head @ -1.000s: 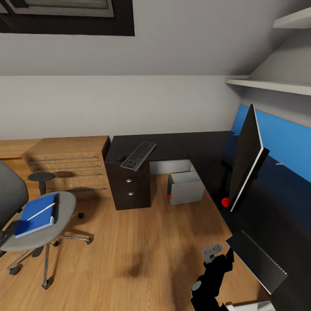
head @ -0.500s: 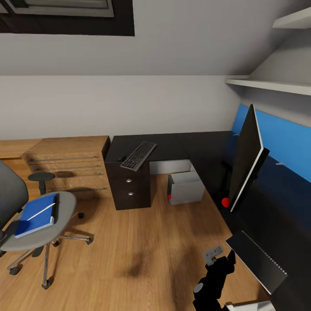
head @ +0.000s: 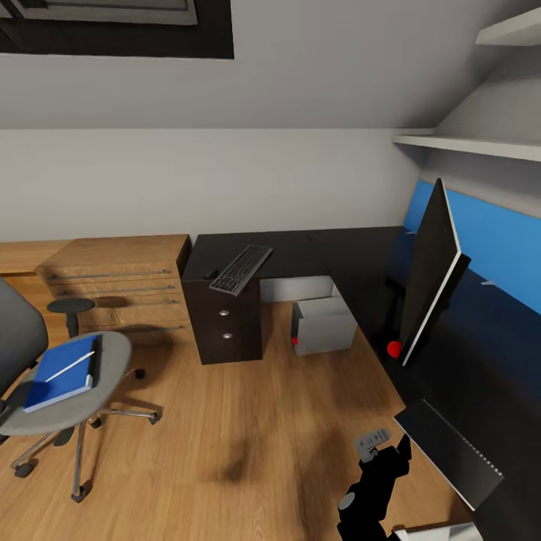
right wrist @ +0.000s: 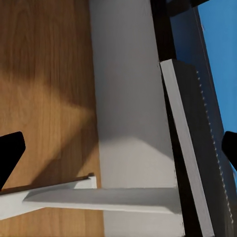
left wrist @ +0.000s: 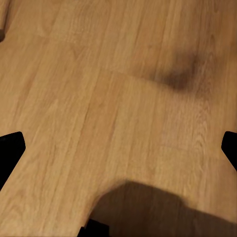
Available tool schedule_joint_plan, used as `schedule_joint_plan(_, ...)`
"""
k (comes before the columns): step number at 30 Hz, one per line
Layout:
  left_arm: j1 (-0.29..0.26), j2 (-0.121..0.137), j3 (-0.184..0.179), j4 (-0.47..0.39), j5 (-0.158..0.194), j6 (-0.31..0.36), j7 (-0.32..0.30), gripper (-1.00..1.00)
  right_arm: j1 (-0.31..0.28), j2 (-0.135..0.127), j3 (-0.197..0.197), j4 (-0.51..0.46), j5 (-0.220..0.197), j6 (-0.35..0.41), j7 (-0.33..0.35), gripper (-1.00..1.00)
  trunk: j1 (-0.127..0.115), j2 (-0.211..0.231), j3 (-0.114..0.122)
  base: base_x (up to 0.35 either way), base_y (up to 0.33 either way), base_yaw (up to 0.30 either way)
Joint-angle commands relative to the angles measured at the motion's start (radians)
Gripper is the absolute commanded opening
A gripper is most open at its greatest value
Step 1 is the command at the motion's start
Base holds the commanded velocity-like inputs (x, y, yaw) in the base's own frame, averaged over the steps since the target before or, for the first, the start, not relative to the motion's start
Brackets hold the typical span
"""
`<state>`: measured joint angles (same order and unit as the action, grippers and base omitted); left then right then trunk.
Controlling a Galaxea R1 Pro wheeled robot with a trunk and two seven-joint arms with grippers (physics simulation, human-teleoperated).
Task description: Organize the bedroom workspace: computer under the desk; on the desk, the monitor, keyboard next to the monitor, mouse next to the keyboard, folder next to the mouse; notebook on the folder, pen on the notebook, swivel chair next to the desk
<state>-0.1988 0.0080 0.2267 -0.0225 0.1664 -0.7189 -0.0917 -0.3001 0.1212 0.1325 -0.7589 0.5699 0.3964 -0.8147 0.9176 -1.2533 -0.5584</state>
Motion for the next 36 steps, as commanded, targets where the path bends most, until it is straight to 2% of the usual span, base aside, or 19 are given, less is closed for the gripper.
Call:
schedule_joint_plan(1, -0.001, 0.0, 0.002, 0.001, 0.01, -0.002, -0.01, 1.0, -0.001, 0.0, 0.001, 0.0, 0.007, 0.009, -0.001, 1.0, 0.004, -0.008, -0.004, 0.0, 0.0, 0.0)
schedule_joint_plan(36, -0.001, 0.001, 0.002, 0.001, 0.01, 0.001, -0.013, 1.0, -0.001, -0.015, 0.001, 0.001, 0.007, 0.009, -0.001, 1.0, 0.008, -0.015, -0.007, 0.0, -0.016, 0.0)
